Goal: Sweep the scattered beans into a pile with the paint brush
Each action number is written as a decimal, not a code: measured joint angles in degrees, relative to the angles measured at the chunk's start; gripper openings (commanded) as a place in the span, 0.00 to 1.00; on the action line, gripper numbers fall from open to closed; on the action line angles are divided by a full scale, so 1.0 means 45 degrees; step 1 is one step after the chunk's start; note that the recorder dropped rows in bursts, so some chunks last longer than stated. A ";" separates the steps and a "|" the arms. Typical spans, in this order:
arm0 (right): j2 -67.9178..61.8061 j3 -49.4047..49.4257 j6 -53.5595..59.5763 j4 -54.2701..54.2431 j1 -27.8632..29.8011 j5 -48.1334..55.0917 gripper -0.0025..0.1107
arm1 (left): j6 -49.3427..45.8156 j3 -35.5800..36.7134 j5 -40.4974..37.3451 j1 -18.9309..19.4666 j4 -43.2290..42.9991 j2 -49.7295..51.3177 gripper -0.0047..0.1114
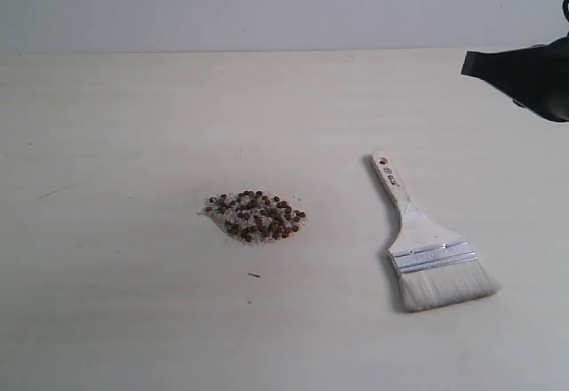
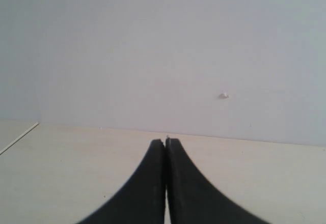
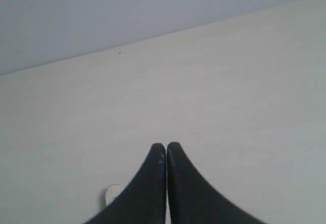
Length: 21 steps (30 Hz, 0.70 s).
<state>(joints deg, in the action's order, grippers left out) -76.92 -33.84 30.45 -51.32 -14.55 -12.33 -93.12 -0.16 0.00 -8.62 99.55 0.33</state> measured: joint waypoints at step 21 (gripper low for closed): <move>0.4622 0.1568 0.1721 0.0723 0.0672 0.1245 0.02 | 0.0000 0.0000 0.0000 0.0000 0.0000 0.0000 0.04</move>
<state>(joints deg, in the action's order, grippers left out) -56.12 -26.79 38.20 -48.06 -11.52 -6.72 -93.12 -0.16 0.00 -8.62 99.55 0.33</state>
